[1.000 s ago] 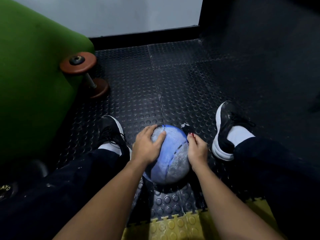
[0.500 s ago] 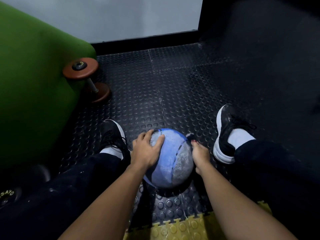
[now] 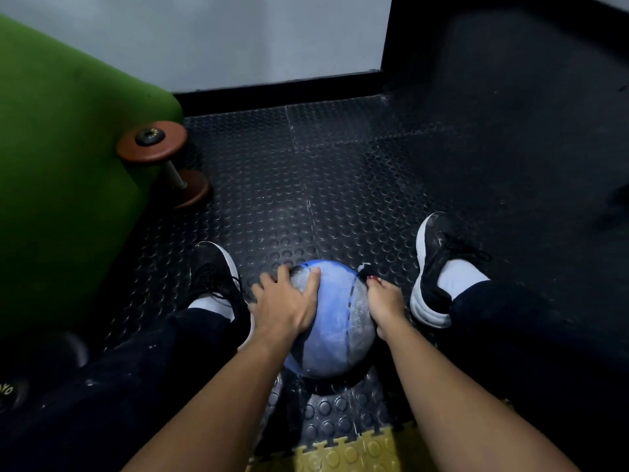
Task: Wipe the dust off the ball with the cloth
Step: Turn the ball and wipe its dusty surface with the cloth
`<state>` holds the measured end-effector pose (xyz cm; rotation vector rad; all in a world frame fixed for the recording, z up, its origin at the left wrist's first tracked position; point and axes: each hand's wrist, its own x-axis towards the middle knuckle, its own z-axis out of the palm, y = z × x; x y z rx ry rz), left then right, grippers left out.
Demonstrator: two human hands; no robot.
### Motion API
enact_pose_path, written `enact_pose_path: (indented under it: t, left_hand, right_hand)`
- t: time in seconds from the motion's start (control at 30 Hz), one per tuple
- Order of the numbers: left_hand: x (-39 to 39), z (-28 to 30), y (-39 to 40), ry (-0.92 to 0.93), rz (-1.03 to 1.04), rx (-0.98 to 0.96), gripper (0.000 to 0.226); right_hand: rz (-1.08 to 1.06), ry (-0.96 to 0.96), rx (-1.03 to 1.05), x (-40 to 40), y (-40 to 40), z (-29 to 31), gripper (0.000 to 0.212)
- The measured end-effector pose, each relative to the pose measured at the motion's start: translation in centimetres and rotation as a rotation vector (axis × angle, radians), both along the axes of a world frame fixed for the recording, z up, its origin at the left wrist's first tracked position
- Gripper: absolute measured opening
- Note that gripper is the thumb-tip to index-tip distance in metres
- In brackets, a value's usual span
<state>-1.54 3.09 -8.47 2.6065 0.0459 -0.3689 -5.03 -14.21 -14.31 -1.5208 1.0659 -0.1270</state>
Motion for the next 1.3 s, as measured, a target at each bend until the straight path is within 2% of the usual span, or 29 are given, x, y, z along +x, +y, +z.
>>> enact_pose_path:
  t: [0.1,0.17,0.3,0.43,0.6,0.73,0.93,1.1,1.2,1.3]
  left_hand:
    - [0.4,-0.4,0.8,-0.182,-0.304,-0.035,0.077]
    - [0.8,-0.8,1.3,-0.121,-0.398,-0.128,0.08]
    - [1.6,-1.8,0.9,-0.095,-0.293,-0.184,0.082]
    - [2.2,-2.8,0.9,-0.082,-0.151,-0.261,0.079]
    - [1.5,-2.7,0.9,-0.088,-0.152,-0.247,0.081]
    - [1.6,-2.7,0.7,-0.088,-0.113,-0.256,0.08]
    - [1.5,-2.5,0.7,-0.069,-0.086,-0.273,0.081]
    - [1.7,-2.4,0.6,-0.071,-0.015,-0.299,0.08]
    - [1.4,-2.2,1.0,-0.038,0.024,-0.327,0.079]
    - [1.2,-1.8,1.1,-0.027,0.053,-0.324,0.084]
  right_hand:
    - [0.054,-0.06,-0.07,-0.7,-0.2,-0.2,0.026]
    - [0.098,-0.044,-0.02,-1.2,-0.5,-0.8,0.025]
    - [0.135,-0.061,0.016,-0.1,-1.1,-0.5,0.021]
    - [0.05,-0.169,0.009,-0.5,-0.3,0.2,0.031]
    - [0.035,-0.104,0.008,-1.8,-0.3,-0.4,0.03]
    - [0.05,-0.241,0.013,-0.9,-0.1,0.6,0.03]
    - [0.033,-0.104,0.013,-2.7,0.0,-0.9,0.028]
    - [-0.041,-0.247,-0.03,-1.1,0.9,-0.5,0.038]
    - [-0.017,-0.158,-0.028,-0.9,1.0,-1.1,0.03]
    - [0.068,-0.077,-0.024,0.2,0.3,-0.4,0.034]
